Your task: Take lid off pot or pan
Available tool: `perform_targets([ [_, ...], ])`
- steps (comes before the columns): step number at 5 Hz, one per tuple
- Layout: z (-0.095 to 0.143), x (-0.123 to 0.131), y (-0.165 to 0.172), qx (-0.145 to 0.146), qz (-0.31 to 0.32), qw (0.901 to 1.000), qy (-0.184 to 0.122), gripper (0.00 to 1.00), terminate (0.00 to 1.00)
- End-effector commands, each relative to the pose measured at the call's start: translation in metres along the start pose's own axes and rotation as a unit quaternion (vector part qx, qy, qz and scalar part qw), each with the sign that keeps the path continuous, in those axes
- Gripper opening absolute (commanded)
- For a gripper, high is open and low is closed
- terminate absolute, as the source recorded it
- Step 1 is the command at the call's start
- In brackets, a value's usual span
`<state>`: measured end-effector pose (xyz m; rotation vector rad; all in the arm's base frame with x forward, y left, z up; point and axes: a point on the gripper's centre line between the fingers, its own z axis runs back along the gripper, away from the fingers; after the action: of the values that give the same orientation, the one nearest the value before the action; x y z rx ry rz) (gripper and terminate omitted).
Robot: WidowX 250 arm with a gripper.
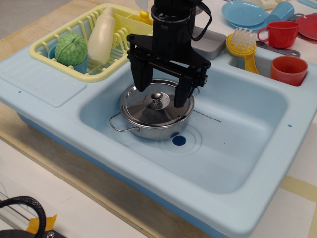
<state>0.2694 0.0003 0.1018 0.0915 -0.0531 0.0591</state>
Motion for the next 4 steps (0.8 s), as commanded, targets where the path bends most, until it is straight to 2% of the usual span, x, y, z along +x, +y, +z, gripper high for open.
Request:
perform_targets([
  [1,-0.001,0.002,0.008,-0.003,0.013,0.9999,-0.004,1.00,0.00],
  [4,-0.012,0.001,0.013,-0.006,0.024,0.9997,0.001,1.00,0.00],
])
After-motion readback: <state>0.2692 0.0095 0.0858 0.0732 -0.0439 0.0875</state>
